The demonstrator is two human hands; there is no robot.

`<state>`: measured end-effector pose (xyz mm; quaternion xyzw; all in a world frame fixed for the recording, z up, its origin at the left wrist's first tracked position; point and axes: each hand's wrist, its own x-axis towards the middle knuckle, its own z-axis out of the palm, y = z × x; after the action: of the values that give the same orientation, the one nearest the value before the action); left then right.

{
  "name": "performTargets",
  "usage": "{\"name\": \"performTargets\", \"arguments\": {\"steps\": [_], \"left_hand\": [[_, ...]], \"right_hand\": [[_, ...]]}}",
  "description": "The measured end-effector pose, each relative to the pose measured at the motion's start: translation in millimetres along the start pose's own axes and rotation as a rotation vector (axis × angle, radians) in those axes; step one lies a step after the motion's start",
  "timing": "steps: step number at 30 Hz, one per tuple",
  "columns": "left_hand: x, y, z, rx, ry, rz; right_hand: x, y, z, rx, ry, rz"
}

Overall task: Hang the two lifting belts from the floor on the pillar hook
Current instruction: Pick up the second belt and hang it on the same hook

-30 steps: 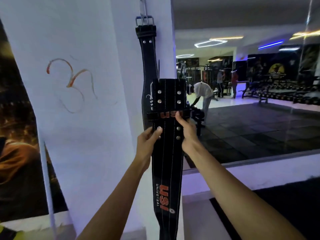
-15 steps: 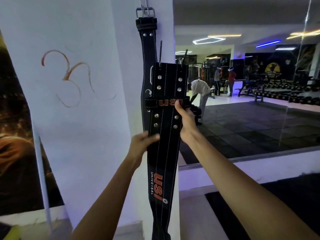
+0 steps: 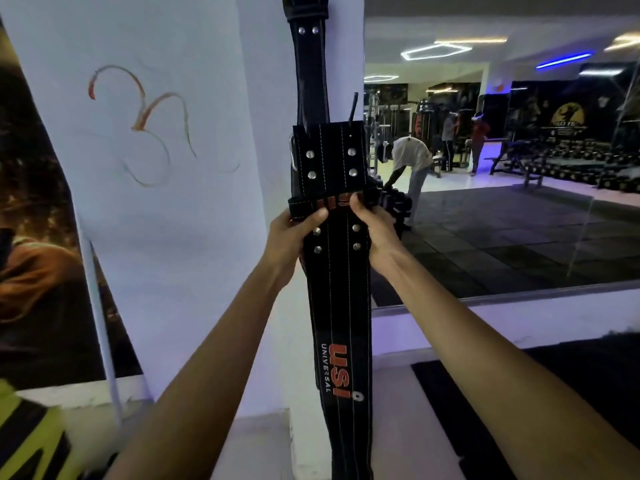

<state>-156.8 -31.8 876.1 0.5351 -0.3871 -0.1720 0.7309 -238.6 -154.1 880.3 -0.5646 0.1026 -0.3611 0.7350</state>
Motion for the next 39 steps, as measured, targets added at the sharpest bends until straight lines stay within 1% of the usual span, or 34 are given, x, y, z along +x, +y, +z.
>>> {"name": "performTargets", "arguments": {"steps": [1,3,5,7,9,11,12,13,15,18,19,21,23,24,25,26,28,29,31,32,34,37,39], "left_hand": [[5,8,8,-0.048,0.059,0.012],[7,16,17,-0.175,0.125,0.004],[11,21,22,-0.273,0.146,-0.005],[17,31,25,-0.278,0.151,0.047],[21,40,28,-0.254,0.148,0.086],[22,45,29,-0.251,0.139,0.107],[21,45,30,-0.254,0.136,0.11],[21,44,31,-0.258,0.134,0.11],[20,40,33,-0.254,0.136,0.114],[22,39,36,-0.272,0.149,0.124],[23,41,36,-0.289,0.159,0.122],[26,46,34,-0.307,0.184,0.125],[26,47,30,-0.289,0.194,0.13],[26,47,28,-0.279,0.194,0.128],[26,46,27,-0.274,0.19,0.124],[27,45,26,-0.27,0.185,0.118],[27,43,26,-0.269,0.172,0.104],[27,42,27,-0.267,0.166,0.097],[24,36,31,-0.244,0.154,0.087],[23,32,33,-0.223,0.145,0.086],[20,24,33,-0.181,0.115,0.085],[13,7,24,-0.109,0.03,0.102],[-2,-22,10,0.012,-0.041,0.039]], "right_hand": [[-1,-4,1,-0.034,-0.015,-0.026],[0,-16,1,-0.091,-0.059,-0.086],[-1,-24,-3,-0.178,-0.089,-0.175],[-8,-16,-12,-0.225,-0.083,-0.227],[-22,17,-31,-0.265,-0.072,-0.183],[-46,53,-53,-0.384,-0.106,-0.048],[-55,63,-61,-0.422,-0.122,0.018],[-58,65,-64,-0.446,-0.115,0.044],[-50,44,-57,-0.416,-0.092,-0.044],[-30,10,-40,-0.245,-0.083,-0.167],[-29,15,-40,-0.274,-0.07,-0.168],[-40,50,-56,-0.437,-0.043,-0.075],[-59,86,-77,-0.56,-0.098,0.108],[-64,93,-84,-0.608,-0.138,0.168],[-66,91,-85,-0.633,-0.152,0.188],[-63,80,-80,-0.616,-0.134,0.158],[-45,43,-60,-0.443,-0.023,0.022],[-33,20,-47,-0.368,-0.004,-0.059],[-17,-21,-21,-0.28,-0.034,-0.192],[-11,-30,-13,-0.284,-0.033,-0.219],[-6,-36,-4,-0.267,0.021,-0.214],[-7,-27,-1,-0.119,0.116,-0.16],[-9,-20,-1,-0.092,0.132,-0.136]]}}
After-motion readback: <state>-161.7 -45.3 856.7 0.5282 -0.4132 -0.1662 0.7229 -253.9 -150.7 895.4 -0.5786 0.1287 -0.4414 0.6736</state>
